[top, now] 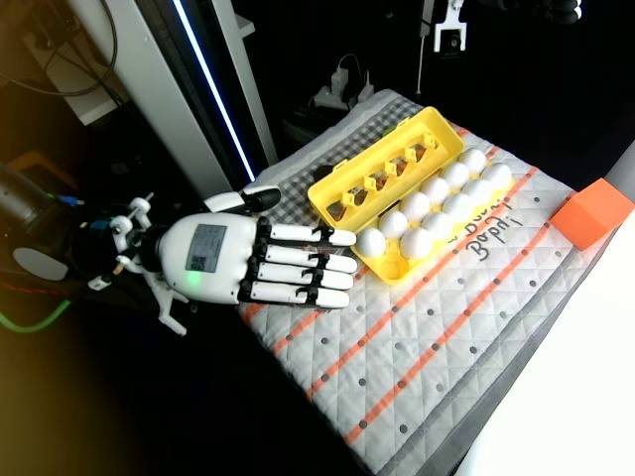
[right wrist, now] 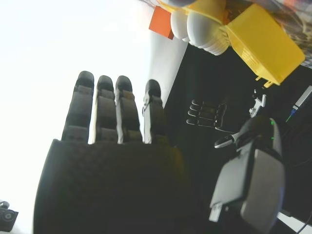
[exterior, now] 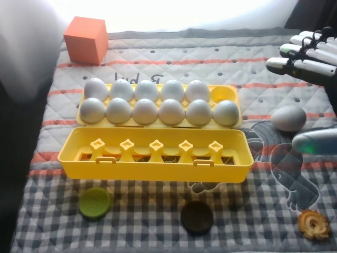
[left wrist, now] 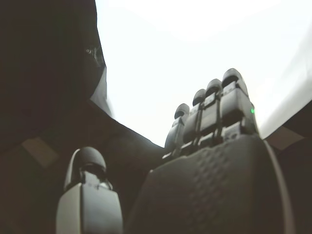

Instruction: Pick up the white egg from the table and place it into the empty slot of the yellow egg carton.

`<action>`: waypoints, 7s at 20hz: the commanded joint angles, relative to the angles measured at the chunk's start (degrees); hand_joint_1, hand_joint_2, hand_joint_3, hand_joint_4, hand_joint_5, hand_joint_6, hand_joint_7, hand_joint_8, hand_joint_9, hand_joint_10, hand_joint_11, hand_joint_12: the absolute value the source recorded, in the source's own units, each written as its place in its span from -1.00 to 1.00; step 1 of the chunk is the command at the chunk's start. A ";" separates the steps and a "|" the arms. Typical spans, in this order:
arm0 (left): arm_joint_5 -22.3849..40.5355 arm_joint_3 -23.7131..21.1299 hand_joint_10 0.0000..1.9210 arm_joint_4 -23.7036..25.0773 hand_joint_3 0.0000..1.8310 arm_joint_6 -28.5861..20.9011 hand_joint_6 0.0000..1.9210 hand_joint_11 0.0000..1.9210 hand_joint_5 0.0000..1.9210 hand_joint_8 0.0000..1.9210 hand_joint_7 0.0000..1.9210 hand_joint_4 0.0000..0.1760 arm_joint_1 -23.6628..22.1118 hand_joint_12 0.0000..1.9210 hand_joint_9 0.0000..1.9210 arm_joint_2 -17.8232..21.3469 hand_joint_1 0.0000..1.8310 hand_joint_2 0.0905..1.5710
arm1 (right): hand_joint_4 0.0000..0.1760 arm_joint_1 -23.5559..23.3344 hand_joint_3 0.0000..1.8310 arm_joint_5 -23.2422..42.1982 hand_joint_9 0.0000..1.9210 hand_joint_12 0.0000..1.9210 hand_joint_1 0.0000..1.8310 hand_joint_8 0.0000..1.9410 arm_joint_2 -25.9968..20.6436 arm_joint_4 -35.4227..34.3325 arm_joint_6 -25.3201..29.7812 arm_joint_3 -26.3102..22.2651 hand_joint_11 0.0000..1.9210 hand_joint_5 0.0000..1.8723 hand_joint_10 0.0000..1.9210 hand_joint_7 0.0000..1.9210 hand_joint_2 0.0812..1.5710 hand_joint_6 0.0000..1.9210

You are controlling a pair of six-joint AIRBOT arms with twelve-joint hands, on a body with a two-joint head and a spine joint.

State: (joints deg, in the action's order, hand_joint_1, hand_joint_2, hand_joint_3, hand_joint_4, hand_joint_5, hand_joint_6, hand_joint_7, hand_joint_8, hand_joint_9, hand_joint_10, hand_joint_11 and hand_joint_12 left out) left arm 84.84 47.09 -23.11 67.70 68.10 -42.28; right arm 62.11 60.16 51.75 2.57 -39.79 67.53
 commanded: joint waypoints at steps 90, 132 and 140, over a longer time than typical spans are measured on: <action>7.63 -0.27 -1.00 0.16 -1.00 -0.30 -1.00 -1.00 -1.00 -1.00 -1.00 0.22 -0.14 -1.00 -1.00 0.18 -1.00 -0.09 | -0.24 -9.98 -1.00 -2.55 0.16 -0.15 0.17 -1.00 9.35 4.19 10.49 12.19 -0.14 0.11 -0.99 0.15 0.35 -0.08; 7.68 -0.06 -1.00 0.17 -1.00 -0.32 -1.00 -1.00 -1.00 -1.00 -1.00 0.37 -0.22 -1.00 -1.00 0.10 -1.00 -0.12 | -0.94 -18.58 -1.00 -1.00 0.19 -0.19 0.25 -0.69 22.72 9.37 22.17 23.58 -0.23 0.19 -0.98 0.15 0.30 -0.22; 7.78 -0.06 -1.00 0.17 -1.00 -0.32 -1.00 -1.00 -1.00 -1.00 -1.00 0.31 -0.19 -1.00 -1.00 0.13 -1.00 -0.11 | -0.48 -18.98 -1.00 -1.05 0.15 -0.07 0.19 -0.99 22.72 10.16 22.83 23.73 -0.30 0.13 -0.99 0.20 0.34 -0.12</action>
State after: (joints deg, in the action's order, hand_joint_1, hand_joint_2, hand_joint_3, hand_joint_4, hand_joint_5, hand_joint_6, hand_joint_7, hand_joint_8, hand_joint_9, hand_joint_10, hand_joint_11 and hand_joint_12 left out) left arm 85.56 46.96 -23.38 67.66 68.25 -42.28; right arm 43.83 53.32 74.24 13.91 -17.47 91.11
